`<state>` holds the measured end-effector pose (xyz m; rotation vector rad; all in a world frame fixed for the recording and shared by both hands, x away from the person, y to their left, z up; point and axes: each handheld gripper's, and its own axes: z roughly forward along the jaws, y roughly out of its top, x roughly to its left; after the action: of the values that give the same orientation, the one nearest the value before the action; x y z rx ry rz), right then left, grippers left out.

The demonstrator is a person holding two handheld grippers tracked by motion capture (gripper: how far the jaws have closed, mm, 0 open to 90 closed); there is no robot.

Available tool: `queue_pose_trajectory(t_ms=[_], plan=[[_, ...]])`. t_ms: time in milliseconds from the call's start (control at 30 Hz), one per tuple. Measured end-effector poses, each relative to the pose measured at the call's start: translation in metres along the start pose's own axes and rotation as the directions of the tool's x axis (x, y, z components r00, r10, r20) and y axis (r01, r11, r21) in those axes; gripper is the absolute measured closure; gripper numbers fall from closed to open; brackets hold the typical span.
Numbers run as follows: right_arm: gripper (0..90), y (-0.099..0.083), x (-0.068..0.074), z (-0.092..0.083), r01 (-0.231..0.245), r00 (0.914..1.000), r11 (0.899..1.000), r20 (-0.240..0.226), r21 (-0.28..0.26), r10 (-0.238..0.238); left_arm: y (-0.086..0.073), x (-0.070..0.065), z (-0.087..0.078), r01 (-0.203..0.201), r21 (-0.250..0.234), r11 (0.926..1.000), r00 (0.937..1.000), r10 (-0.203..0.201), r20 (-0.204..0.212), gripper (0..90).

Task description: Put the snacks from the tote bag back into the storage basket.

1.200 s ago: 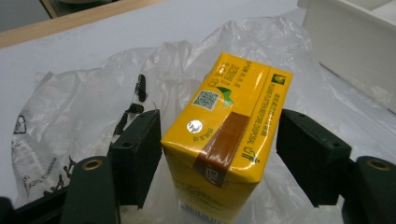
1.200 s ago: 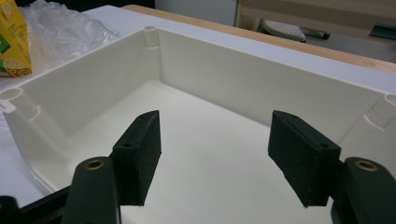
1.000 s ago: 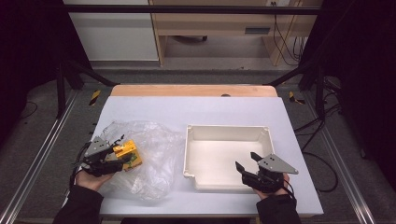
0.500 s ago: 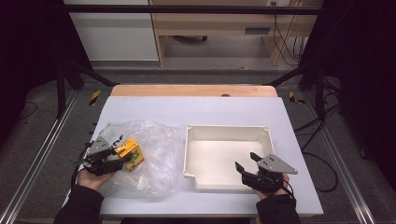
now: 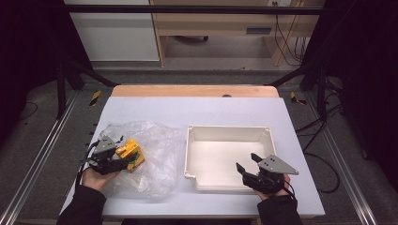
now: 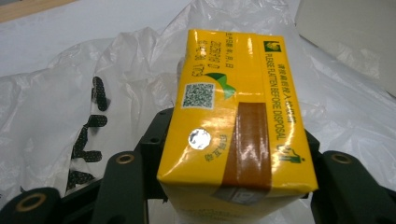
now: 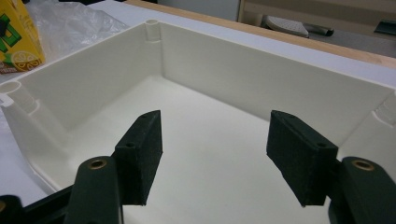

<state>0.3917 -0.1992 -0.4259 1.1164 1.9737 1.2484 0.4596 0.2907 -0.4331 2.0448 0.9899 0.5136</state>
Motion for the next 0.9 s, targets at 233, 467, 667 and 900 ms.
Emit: queue_pose_trajectory(t_ms=[233, 467, 667, 900], plan=[[36.1, 0.000, -0.001, 0.000, 0.002, 1.0000, 1.000, -0.002, 0.002, -0.002, 0.001, -0.002, 0.000, -0.009, 0.005, 0.9999, 0.9998, 0.009, -0.016, 49.7], [36.4, -0.001, 0.000, 0.001, 0.001, 1.0000, 1.000, -0.001, 0.004, -0.001, 0.002, -0.002, -0.001, 0.001, 0.010, 0.9999, 0.9997, 0.000, -0.026, 50.1], [36.5, -0.001, 0.000, 0.001, 0.000, 1.0000, 1.000, -0.003, 0.005, 0.000, 0.003, -0.002, -0.007, 0.025, 0.008, 0.9996, 0.9991, -0.025, -0.035, 50.1], [36.5, -0.001, 0.000, 0.001, 0.001, 1.0000, 1.000, -0.003, 0.004, -0.001, 0.014, -0.005, -0.026, 0.037, -0.053, 0.9979, 0.9976, -0.040, -0.057, 50.2]])
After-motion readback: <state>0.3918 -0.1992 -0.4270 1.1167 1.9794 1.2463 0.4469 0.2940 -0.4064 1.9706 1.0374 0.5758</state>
